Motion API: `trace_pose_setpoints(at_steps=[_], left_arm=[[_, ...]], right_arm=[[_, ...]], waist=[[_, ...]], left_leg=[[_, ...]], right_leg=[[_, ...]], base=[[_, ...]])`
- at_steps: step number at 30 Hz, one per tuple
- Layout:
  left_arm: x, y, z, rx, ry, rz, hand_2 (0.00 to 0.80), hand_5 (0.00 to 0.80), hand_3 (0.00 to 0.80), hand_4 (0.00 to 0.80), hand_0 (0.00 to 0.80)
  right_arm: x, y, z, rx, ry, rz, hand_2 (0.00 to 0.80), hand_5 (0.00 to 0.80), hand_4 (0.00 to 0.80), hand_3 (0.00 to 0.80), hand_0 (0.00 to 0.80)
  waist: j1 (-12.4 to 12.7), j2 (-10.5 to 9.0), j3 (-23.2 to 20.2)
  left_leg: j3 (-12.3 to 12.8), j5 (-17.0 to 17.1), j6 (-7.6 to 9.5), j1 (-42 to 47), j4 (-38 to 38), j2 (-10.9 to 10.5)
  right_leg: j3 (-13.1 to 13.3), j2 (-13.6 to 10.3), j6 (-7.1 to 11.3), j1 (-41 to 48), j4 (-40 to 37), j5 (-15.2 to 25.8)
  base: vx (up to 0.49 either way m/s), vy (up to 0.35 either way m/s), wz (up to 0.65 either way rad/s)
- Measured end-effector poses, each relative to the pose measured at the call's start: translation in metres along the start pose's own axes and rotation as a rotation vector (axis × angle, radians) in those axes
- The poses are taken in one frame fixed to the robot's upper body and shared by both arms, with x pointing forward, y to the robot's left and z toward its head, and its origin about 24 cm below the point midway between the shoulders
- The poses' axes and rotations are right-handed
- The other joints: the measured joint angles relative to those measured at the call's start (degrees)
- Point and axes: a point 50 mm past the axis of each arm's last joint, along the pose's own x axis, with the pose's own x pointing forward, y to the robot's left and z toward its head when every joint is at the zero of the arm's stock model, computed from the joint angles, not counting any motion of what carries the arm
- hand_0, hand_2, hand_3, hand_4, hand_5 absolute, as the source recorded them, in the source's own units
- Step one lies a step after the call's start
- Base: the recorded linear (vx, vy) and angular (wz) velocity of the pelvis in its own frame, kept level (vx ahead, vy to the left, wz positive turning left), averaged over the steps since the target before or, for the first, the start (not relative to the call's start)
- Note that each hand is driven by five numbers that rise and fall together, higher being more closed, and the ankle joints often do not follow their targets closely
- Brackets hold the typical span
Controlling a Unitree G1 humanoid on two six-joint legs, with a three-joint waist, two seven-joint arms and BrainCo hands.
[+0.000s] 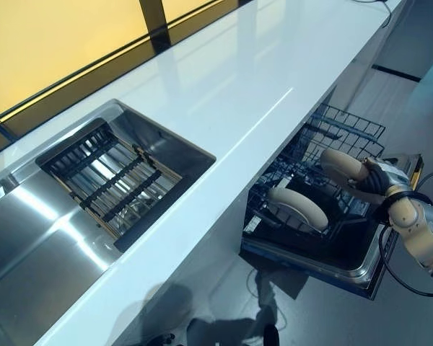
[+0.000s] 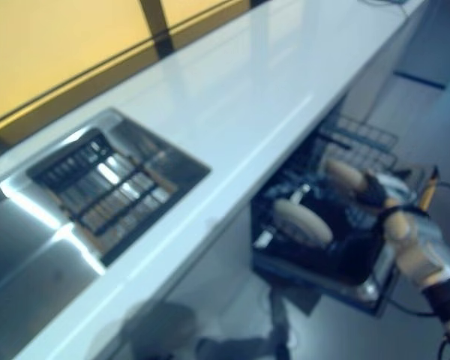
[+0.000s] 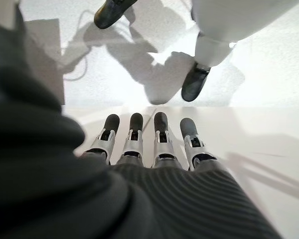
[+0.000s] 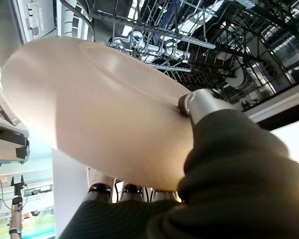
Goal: Take plates into dishwasher
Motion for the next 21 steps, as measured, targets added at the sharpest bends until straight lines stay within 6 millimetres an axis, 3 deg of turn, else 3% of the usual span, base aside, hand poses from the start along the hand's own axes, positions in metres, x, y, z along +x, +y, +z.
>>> trace_pose_setpoints(at_steps=[11, 21], left_arm=[[0.0, 0.005, 0.0, 0.003, 0.002, 0.008, 0.0, 0.0, 0.0, 0.0, 0.0], [-0.001, 0.009, 0.0, 0.014, 0.0, 0.021, 0.0, 0.0, 0.0, 0.0, 0.0]], right_arm=[[0.009, -0.023, 0.0, -0.005, 0.03, -0.09, 0.8, 0.8, 0.8, 0.8, 0.8], [0.01, -0.025, -0.007, -0.008, 0.072, -0.112, 0.8, 0.8, 0.8, 0.8, 0.8]], waist=[[1.5, 0.38, 1.3], [2.1, -0.04, 1.6]], left_leg=[[-0.9, 0.2, 0.18, -1.9, 0.0, 0.0], [-1.5, 0.3, 0.34, -2.3, 0.0, -0.1]], right_leg=[[-0.8, -0.1, -0.03, -1.3, 0.0, 0.0], [-1.4, -0.1, -0.03, -1.4, 0.0, 0.0]], base=[[0.007, -0.056, 0.03], [0.004, -0.023, 0.03]])
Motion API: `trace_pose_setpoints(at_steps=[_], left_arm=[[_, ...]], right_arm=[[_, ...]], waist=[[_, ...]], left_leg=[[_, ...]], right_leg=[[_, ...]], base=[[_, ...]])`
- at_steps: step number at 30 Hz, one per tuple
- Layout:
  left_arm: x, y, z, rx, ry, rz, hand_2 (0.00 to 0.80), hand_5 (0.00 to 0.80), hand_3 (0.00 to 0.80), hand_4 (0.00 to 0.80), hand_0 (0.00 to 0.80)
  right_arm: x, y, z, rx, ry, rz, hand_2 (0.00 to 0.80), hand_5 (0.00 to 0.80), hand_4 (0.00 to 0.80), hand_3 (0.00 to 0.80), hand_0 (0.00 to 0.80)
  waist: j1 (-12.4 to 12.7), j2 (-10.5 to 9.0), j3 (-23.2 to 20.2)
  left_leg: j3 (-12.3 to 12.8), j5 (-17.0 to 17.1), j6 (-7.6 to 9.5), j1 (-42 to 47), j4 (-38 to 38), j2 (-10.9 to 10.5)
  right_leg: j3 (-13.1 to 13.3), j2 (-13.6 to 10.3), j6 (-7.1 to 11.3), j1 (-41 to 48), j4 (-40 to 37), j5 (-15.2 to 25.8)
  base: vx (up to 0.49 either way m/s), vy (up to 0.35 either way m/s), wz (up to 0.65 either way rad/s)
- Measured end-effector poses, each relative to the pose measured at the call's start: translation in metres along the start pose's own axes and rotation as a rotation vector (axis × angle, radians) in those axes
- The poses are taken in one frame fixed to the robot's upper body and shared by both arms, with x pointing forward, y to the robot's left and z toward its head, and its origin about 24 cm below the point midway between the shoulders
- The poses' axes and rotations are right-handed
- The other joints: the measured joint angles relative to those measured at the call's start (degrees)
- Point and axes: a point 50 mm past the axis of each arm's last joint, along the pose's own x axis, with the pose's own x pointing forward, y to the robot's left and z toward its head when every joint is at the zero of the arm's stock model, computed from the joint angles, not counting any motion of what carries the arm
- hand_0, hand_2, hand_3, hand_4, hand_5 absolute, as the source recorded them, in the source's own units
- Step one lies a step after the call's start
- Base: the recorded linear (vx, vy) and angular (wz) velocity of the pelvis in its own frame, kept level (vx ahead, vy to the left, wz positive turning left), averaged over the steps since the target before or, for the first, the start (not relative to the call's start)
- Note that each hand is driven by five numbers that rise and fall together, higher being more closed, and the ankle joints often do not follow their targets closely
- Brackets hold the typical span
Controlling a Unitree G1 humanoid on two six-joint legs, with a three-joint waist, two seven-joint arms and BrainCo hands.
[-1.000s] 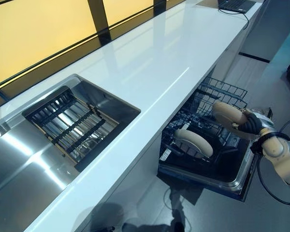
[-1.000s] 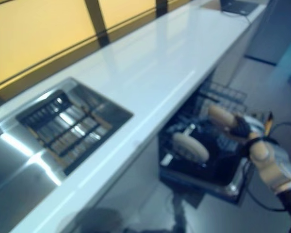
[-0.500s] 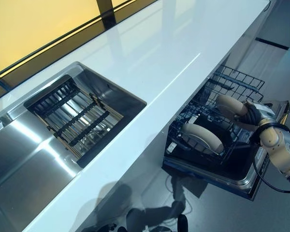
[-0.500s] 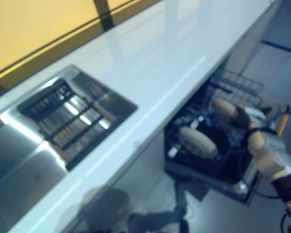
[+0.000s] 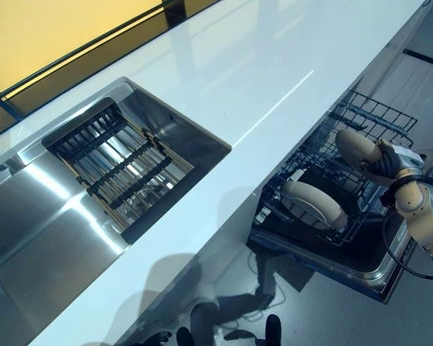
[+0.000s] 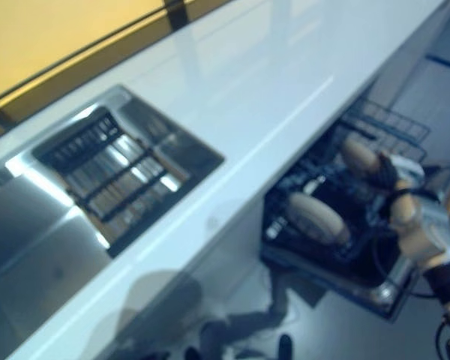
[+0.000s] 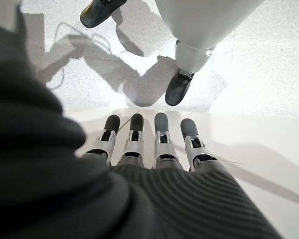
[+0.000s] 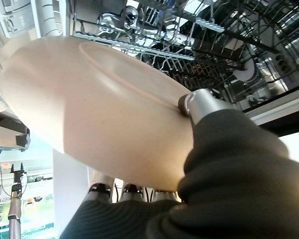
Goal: Take plates into dishwasher
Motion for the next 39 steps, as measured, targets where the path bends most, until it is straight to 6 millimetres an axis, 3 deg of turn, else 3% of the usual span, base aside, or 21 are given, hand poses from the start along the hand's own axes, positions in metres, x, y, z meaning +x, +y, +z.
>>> trace_pose_setpoints(at_steps=[8, 21, 26, 31, 39], left_arm=[[-0.001, 0.002, -0.001, 0.003, 0.006, 0.004, 0.0, 0.0, 0.0, 0.0, 0.0], [-0.001, 0.002, -0.001, 0.005, 0.01, -0.004, 0.0, 0.0, 0.0, 0.0, 0.0], [-0.001, 0.002, -0.001, 0.005, 0.009, -0.005, 0.0, 0.0, 0.0, 0.0, 0.0], [-0.001, 0.002, 0.0, 0.01, 0.007, -0.008, 0.0, 0.0, 0.0, 0.0, 0.0], [-0.001, 0.002, 0.003, 0.023, -0.004, -0.013, 0.0, 0.0, 0.0, 0.0, 0.0]], right_arm=[[0.001, 0.0, -0.006, -0.004, 0.028, 0.002, 0.8, 0.8, 0.8, 0.8, 0.8], [0.004, 0.002, 0.002, -0.031, 0.005, 0.022, 0.8, 0.8, 0.8, 0.8, 0.8], [0.006, 0.014, 0.001, -0.034, 0.027, 0.073, 0.8, 0.8, 0.8, 0.8, 0.8], [0.009, 0.022, -0.003, -0.043, 0.055, 0.099, 0.8, 0.8, 0.8, 0.8, 0.8], [0.012, 0.019, -0.001, -0.045, 0.06, 0.092, 0.8, 0.8, 0.8, 0.8, 0.8]], waist=[[0.7, -0.36, 0.2], [0.8, -0.18, 0.4], [0.9, -0.14, 0.4], [1.1, 0.56, 0.8], [2.0, 1.69, 1.4]], left_leg=[[-0.1, 0.1, 0.05, -0.2, 0.0, -0.1], [-0.1, 0.3, 0.25, -0.6, 0.0, -0.3], [-0.1, 0.3, 0.25, -0.6, 0.0, -0.3], [-0.2, 0.3, 0.26, -0.7, 0.0, -0.4], [-0.3, 0.5, 0.38, -1.6, 0.0, -0.4]], right_leg=[[-0.3, -0.1, -0.01, 0.0, 0.0, 0.0], [-0.5, -0.4, 0.01, -0.3, 0.0, 0.0], [-0.5, -0.4, 0.01, -0.3, 0.0, 0.0], [-0.6, -0.5, 0.02, -0.4, 0.0, 0.0], [-0.8, -0.5, 0.03, -1.2, 0.1, 0.1]], base=[[-0.001, 0.001, 0.01], [0.0, 0.0, 0.0], [0.0, 0.0, 0.0], [0.0, 0.0, 0.0], [0.0, 0.0, 0.0]])
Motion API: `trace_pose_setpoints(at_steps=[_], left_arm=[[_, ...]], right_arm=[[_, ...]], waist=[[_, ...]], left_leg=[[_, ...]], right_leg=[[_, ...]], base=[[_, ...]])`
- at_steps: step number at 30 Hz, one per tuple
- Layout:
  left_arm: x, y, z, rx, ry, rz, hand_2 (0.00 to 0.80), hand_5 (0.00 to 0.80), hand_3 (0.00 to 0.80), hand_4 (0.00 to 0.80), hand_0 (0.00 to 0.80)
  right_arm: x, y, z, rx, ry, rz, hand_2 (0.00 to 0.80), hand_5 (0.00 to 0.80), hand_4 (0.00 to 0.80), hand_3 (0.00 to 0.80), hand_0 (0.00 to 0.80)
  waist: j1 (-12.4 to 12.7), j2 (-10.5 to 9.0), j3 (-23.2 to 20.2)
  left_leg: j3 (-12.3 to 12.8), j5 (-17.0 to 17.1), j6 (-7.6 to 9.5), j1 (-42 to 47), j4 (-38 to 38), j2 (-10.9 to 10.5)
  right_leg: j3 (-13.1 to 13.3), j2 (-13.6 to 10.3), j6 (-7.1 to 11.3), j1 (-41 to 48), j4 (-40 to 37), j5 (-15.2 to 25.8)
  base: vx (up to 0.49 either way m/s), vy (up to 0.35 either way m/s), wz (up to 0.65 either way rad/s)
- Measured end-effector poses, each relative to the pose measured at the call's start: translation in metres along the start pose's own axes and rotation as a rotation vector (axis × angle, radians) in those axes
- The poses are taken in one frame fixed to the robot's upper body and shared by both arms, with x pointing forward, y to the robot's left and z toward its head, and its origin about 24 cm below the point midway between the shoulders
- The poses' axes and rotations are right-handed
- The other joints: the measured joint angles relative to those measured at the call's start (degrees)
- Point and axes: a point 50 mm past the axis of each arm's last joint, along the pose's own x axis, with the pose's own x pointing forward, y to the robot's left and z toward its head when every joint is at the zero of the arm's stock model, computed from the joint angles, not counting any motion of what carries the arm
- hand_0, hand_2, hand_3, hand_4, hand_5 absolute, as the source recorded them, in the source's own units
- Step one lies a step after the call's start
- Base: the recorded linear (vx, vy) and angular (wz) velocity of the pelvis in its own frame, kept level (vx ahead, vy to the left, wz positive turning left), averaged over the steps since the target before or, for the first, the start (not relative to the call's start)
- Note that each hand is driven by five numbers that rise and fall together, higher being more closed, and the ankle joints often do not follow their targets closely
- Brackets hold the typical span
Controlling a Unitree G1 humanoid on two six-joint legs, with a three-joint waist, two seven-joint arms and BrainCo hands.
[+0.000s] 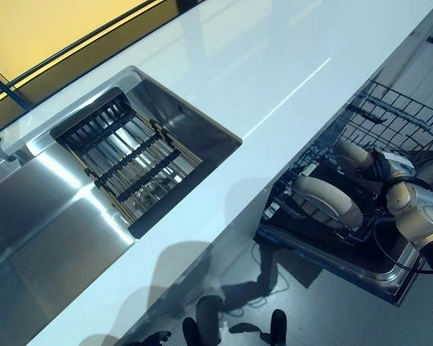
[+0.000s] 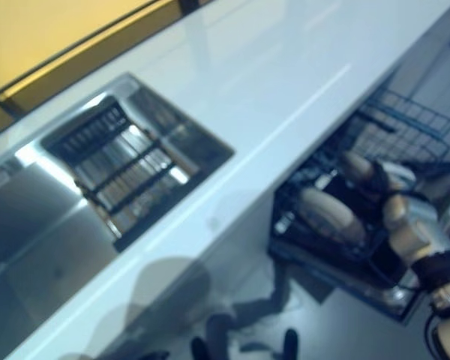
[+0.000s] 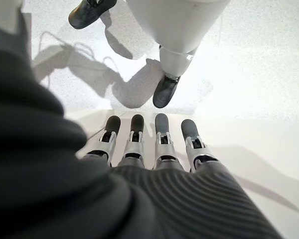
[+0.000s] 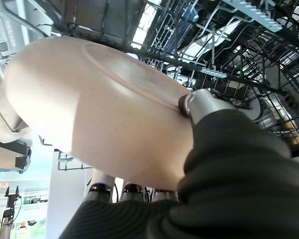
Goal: Take plates into dishwasher
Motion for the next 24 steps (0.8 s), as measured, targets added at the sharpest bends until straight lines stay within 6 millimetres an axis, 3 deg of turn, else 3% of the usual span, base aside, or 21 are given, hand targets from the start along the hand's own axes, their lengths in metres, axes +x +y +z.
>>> trace_pose_setpoints(at_steps=[24], left_arm=[[-0.0004, 0.0021, 0.005, 0.005, -0.013, -0.009, 0.0, 0.0, 0.0, 0.0, 0.0]], right_arm=[[0.0066, 0.0015, 0.0027, -0.005, 0.056, -0.012, 0.8, 0.8, 0.8, 0.8, 0.8]], waist=[[0.6, 0.18, 0.2]], left_leg=[[-0.9, 0.3, 0.17, -1.9, 0.0, -0.4]], right_leg=[[-0.8, -0.3, 0.14, -1.3, 0.0, 0.1]], base=[[-0.004, 0.0, 0.01]])
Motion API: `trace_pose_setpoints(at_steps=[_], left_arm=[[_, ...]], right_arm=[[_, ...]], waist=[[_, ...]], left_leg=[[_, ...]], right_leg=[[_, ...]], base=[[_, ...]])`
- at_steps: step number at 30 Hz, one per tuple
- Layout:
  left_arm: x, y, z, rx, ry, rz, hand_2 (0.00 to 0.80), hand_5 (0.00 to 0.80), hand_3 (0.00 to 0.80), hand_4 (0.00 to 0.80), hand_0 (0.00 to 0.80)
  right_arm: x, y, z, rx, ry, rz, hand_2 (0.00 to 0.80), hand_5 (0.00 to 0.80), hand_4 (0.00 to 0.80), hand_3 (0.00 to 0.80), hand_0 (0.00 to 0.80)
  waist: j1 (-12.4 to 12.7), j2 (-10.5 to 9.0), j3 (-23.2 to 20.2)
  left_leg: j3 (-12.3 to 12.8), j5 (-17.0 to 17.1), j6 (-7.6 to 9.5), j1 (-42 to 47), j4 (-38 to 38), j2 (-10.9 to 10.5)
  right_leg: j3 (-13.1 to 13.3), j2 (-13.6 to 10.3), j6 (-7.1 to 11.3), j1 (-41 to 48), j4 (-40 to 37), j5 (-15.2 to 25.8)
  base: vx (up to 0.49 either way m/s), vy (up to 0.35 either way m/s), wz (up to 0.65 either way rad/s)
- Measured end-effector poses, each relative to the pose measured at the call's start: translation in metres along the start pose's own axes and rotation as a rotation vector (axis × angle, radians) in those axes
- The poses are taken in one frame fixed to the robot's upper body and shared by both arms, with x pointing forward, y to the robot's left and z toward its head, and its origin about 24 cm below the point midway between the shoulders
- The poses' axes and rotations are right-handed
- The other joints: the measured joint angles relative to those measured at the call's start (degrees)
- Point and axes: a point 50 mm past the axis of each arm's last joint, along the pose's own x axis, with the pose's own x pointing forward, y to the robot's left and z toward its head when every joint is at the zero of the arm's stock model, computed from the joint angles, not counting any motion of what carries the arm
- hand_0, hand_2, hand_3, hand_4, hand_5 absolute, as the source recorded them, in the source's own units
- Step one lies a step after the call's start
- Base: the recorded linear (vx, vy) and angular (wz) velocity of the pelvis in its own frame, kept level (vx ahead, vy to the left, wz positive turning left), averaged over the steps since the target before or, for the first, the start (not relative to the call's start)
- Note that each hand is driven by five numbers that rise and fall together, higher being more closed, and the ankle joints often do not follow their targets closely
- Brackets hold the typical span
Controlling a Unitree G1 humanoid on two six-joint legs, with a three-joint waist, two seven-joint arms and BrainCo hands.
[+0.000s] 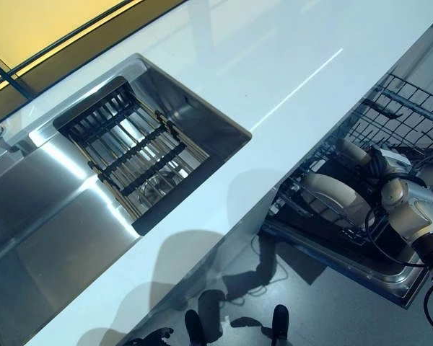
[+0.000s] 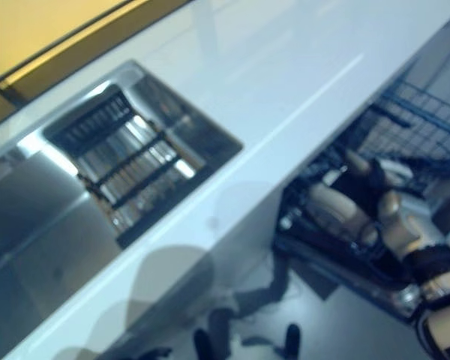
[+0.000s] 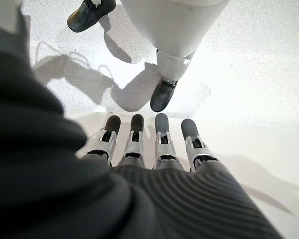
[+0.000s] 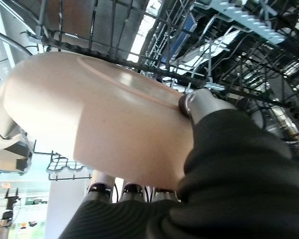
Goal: Take plates into dishwasher
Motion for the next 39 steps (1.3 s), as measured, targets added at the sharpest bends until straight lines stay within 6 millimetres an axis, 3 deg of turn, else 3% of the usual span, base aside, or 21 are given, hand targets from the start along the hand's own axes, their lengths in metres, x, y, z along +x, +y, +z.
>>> trace_pose_setpoints(at_steps=[39], left_arm=[[-0.0005, 0.0035, 0.0045, 0.007, -0.02, 0.009, 0.0, 0.0, 0.0, 0.0, 0.0]], right_arm=[[0.0032, 0.0047, -0.0096, 0.008, 0.099, -0.012, 0.8, 0.8, 0.8, 0.8, 0.8]], waist=[[1.2, 0.18, 0.4]], left_leg=[[-0.5, 0.4, 0.4, 0.0, 0.0, -0.6]], right_leg=[[-0.6, -0.5, 0.23, 0.4, 0.0, 0.3]], base=[[0.0, 0.0, 0.0]])
